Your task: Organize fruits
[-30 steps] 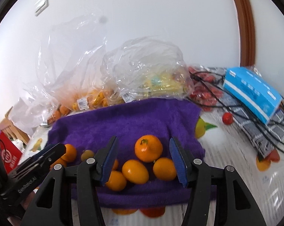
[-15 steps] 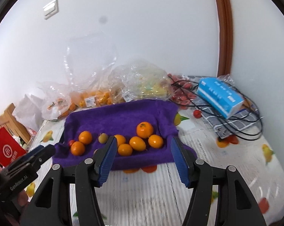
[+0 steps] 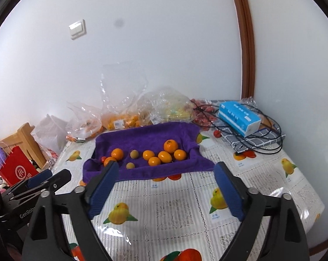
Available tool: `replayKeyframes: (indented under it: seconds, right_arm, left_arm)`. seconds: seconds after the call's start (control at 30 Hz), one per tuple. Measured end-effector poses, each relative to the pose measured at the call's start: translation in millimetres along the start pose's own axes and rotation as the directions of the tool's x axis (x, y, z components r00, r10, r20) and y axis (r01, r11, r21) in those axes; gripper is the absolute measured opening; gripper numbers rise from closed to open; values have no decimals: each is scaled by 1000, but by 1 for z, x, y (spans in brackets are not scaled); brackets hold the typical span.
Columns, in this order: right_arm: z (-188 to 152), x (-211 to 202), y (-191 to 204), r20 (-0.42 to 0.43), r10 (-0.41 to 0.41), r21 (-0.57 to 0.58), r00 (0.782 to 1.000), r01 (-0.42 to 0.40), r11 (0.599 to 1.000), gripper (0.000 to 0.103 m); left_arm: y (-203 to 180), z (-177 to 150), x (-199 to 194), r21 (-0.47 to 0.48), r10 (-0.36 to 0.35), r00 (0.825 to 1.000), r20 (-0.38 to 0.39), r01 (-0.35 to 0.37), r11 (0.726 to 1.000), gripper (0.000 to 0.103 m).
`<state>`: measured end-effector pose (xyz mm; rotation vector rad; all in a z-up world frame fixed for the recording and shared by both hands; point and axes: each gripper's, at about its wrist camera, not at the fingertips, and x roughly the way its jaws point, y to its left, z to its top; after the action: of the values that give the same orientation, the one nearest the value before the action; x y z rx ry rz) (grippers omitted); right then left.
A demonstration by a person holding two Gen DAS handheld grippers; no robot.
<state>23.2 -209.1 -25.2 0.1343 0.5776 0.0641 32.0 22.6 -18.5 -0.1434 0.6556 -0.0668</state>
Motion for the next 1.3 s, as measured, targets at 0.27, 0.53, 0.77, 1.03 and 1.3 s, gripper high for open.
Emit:
replayKeyframes:
  seconds: [0.27, 0.53, 0.77, 1.03, 1.3]
  right_arm:
    - [-1, -25, -7, -12, 3, -13, 1000, -3, 1000, 99]
    - [-5, -33, -7, -5, -11, -30, 1000, 11, 999, 99]
    - [-7, -37, -4, 6, -17, -37, 1000, 18, 999, 99]
    - [-8, -38, -5, 7, -18, -31, 1000, 18, 999, 99]
    - [-8, -40, -5, 6, -23, -26, 1000, 23, 999, 99]
  left_arm:
    - [-5, 3, -32, 15, 49, 997, 55, -50, 999, 75]
    - [-8, 2, -32, 38, 94, 994, 55, -96, 995, 75]
    - [-10, 1, -32, 43, 101, 993, 59, -103, 994, 75]
    - [-10, 0, -30, 44, 97, 994, 54, -100, 994, 75]
    - [-10, -1, -30, 43, 96, 994, 54, -98, 994, 75]
